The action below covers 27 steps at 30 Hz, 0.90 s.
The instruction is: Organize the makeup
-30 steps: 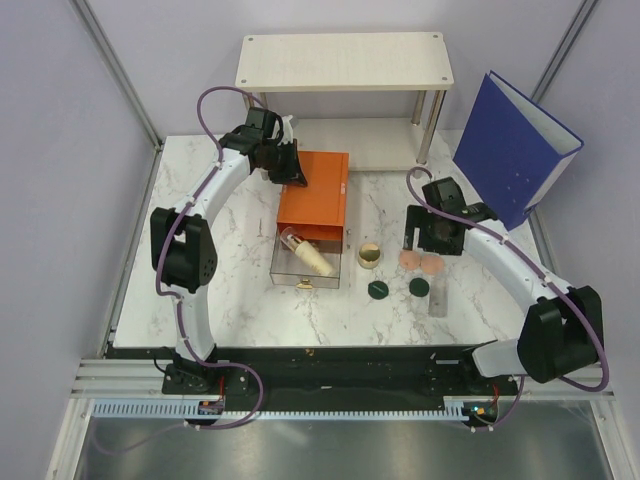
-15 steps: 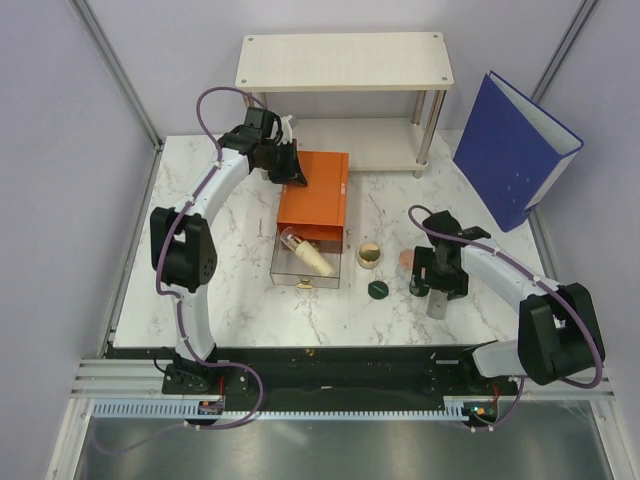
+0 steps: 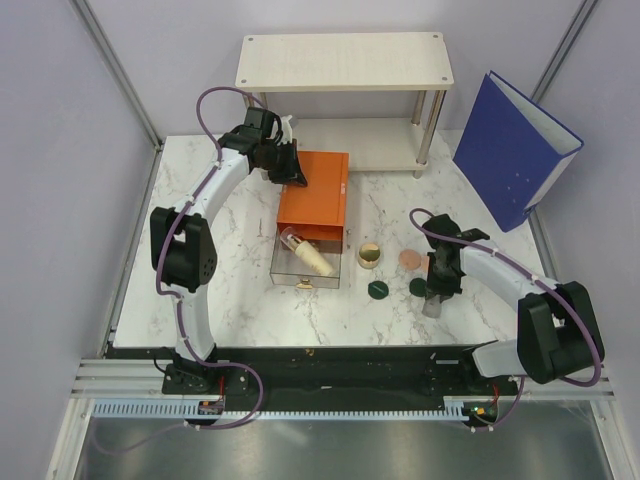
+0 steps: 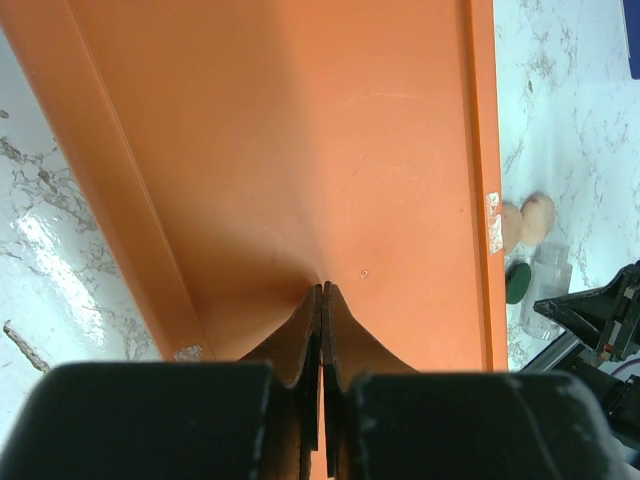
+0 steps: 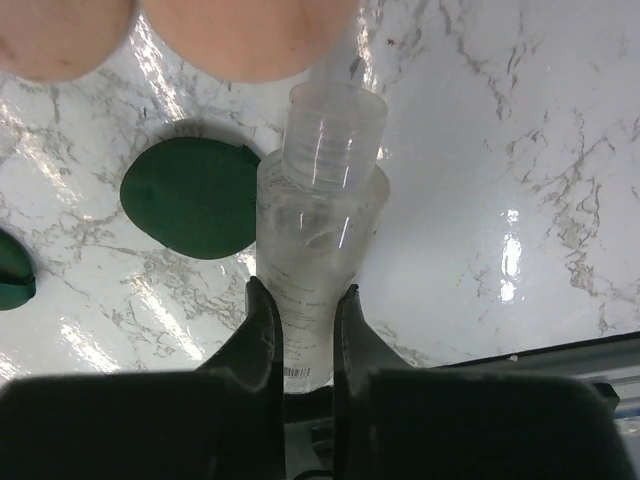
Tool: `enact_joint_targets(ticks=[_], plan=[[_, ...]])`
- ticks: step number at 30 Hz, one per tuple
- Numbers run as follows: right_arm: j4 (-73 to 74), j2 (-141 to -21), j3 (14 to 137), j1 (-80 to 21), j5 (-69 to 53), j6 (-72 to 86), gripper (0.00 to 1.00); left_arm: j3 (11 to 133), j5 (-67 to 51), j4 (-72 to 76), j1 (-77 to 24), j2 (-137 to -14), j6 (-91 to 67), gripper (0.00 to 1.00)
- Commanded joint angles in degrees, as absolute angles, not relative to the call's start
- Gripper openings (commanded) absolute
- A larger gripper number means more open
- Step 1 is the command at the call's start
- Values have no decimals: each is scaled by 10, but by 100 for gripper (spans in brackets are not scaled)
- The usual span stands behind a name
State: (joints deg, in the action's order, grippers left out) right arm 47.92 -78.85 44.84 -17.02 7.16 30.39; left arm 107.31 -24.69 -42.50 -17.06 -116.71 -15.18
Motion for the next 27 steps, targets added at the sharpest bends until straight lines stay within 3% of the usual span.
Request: enact_joint_targets(ticks=[1,12,19,27], plan=[[470,-793,448,-168,80,317,0,1063,-211,-473,-169,-1207,-113,2],[522,-750,600,-170,97,268,0,1046,-157,-474,-170,-1201,-105,2],[503,-762,703,-188,39,231,0,1039,-120,-475,-170,-1197,-98,2],[443,-803,793,-324,20,203,0,1028,-87,-478,-171,-1191,-97,2]])
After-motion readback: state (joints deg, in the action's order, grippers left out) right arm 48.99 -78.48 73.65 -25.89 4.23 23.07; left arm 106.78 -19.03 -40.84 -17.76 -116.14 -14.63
